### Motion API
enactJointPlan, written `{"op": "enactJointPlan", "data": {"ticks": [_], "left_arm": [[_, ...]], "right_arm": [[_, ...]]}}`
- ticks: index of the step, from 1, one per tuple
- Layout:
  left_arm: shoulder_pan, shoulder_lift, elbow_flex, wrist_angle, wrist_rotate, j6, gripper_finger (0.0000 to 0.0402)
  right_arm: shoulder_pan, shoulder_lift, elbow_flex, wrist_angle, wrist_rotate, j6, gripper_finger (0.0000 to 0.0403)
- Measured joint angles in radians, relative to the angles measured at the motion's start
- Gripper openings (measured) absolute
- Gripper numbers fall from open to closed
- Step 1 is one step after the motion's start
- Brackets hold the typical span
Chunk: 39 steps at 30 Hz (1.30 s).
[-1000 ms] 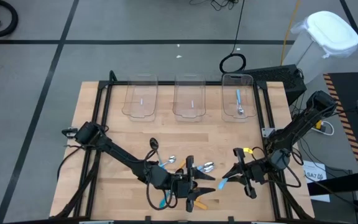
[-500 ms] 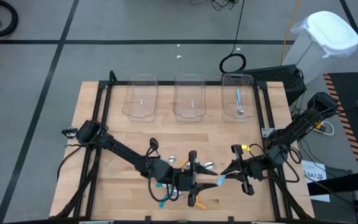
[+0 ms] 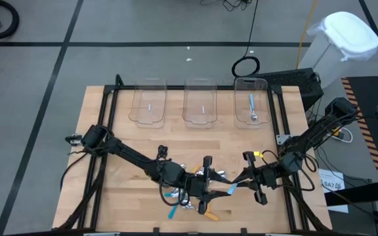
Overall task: Sort silverware by color (type)
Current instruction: Put the light blue spoon into the right transparent bin
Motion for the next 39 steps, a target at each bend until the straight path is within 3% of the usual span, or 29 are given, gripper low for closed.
{"op": "enactJointPlan", "data": {"ticks": [24, 32, 39], "left_arm": [[0.035, -0.002, 0.000, -0.031, 0.090, -0.029, 0.0019], [0.049, -0.003, 0.001, -0.063, 0.052, -0.071, 0.0001], [0.047, -0.002, 0.000, -0.102, -0.109, -0.074, 0.0002]], "right_arm": [[0.000, 0.000, 0.000, -0.007, 0.010, 0.003, 0.0023], [0.002, 0.001, 0.000, -0.015, 0.199, 0.054, 0.0053], [0.030, 0.000, 0.000, -0.037, 0.431, 0.061, 0.0100]]}}
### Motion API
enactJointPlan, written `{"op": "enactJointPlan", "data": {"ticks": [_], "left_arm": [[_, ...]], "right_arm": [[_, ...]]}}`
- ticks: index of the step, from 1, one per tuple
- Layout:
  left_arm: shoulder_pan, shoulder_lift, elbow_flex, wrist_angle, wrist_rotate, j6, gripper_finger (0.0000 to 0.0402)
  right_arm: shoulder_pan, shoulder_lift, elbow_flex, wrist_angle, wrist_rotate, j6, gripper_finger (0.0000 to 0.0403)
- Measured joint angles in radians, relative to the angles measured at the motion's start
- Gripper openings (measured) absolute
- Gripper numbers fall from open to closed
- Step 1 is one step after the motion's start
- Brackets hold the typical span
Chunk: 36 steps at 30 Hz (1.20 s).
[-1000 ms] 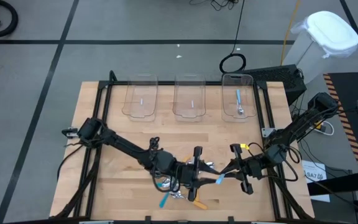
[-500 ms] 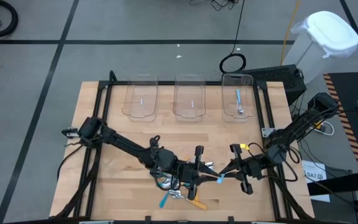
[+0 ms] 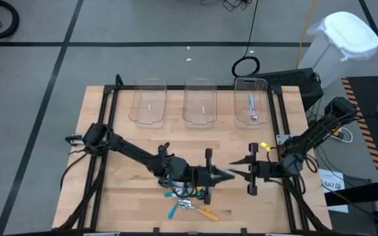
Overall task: Sort silverware by color (type)
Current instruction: Put the light blue spoon into the right transparent bin
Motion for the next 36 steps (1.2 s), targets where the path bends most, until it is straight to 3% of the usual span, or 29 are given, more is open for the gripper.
{"op": "enactJointPlan", "data": {"ticks": [4, 7, 13, 20, 23, 28, 36], "left_arm": [[0.005, 0.000, 0.000, -0.033, -0.093, 0.000, 0.0001], [0.011, 0.000, 0.000, -0.074, -0.100, -0.008, 0.0001], [-0.014, -0.052, 0.000, -0.258, -0.238, -0.018, 0.0001], [-0.122, -0.231, 0.002, -0.568, -0.431, -0.119, 0.0001], [-0.150, -0.273, 0.002, -0.705, -0.434, -0.236, 0.0000], [-0.160, -0.285, 0.001, -0.862, -0.452, -0.366, 0.0000], [-0.091, -0.246, 0.000, -0.900, -0.460, -0.484, 0.0000]], "right_arm": [[0.013, 0.000, 0.000, -0.003, 0.082, -0.007, 0.0130], [0.020, 0.000, 0.000, -0.008, 0.140, -0.013, 0.0147], [0.067, 0.000, 0.037, -0.048, 0.193, -0.050, 0.0162], [0.124, 0.000, 0.185, -0.404, 0.207, 0.077, 0.0158], [0.131, 0.002, 0.222, -0.526, 0.205, 0.175, 0.0158], [0.129, 0.004, 0.241, -0.573, 0.208, 0.230, 0.0158], [0.129, 0.004, 0.255, -0.598, 0.207, 0.210, 0.0157]]}}
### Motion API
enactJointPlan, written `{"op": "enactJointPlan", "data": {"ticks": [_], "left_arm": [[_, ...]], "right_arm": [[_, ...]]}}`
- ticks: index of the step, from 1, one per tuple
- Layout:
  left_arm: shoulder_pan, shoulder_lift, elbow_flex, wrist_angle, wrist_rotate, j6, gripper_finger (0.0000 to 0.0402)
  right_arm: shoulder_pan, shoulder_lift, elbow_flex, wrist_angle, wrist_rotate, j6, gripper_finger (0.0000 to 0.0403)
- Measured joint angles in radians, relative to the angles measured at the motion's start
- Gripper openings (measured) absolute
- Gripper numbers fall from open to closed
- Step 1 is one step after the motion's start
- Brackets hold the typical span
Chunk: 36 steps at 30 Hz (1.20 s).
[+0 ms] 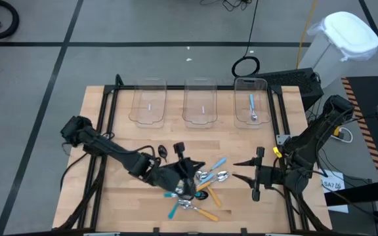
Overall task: Sort silverware by color (type)
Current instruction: Put the light blue spoon into the right transparent bin
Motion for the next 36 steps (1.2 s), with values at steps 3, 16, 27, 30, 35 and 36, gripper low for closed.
{"op": "enactJointPlan", "data": {"ticks": [3, 16, 27, 30, 35, 36], "left_arm": [[0.034, 0.019, 0.000, -0.017, 0.006, -0.076, 0.0002], [0.131, 0.239, 0.000, 0.056, 0.280, -0.211, 0.0130], [0.212, 0.344, 0.000, 0.058, 0.391, -0.302, 0.0186], [0.207, 0.344, 0.000, 0.059, 0.396, -0.250, 0.0186], [0.195, 0.355, 0.000, 0.099, 0.395, -0.150, 0.0186], [0.193, 0.359, 0.000, 0.101, 0.395, -0.141, 0.0186]], "right_arm": [[0.000, 0.000, 0.001, -0.002, 0.000, -0.017, 0.0157], [0.000, 0.000, 0.015, -0.014, 0.002, -0.026, 0.0157], [-0.001, 0.000, 0.015, -0.024, 0.001, -0.026, 0.0157], [-0.001, 0.000, 0.015, -0.025, 0.001, -0.026, 0.0157], [-0.001, 0.000, 0.015, -0.025, 0.000, -0.020, 0.0157], [-0.001, 0.000, 0.015, -0.026, 0.000, -0.017, 0.0157]]}}
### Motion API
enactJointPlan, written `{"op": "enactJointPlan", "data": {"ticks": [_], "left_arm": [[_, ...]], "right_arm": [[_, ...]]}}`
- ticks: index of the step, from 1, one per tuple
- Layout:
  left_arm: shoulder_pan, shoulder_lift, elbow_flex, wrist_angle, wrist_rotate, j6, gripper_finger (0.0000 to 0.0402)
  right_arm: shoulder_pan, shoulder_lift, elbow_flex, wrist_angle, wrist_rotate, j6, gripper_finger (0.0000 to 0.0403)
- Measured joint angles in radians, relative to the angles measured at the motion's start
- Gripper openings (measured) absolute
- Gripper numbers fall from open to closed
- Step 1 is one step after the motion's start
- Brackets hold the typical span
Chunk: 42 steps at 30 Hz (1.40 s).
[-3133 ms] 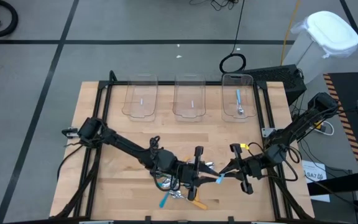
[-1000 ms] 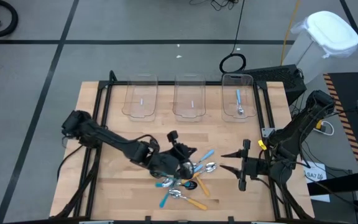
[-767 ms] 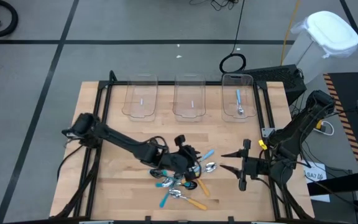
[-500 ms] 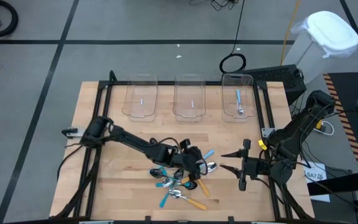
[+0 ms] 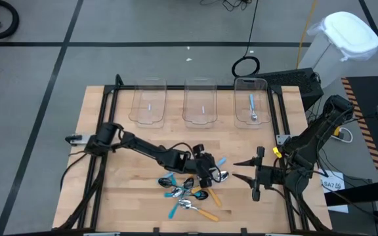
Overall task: Sort silverware by color (type)
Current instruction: Put the light blue spoon into the right transparent bin
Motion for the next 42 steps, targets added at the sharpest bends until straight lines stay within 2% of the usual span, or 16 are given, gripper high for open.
{"op": "enactJointPlan", "data": {"ticks": [12, 25, 42], "left_arm": [[0.017, 0.044, 0.000, 0.034, 0.002, 0.007, 0.0186], [0.024, 0.064, 0.001, 0.094, 0.051, -0.020, 0.0186], [0.039, 0.094, 0.001, 0.092, 0.050, -0.012, 0.0186]], "right_arm": [[0.000, 0.000, 0.000, -0.044, -0.001, 0.043, 0.0157], [0.000, 0.000, 0.000, -0.058, -0.002, 0.071, 0.0157], [0.000, 0.000, 0.000, -0.074, -0.002, 0.071, 0.0157]]}}
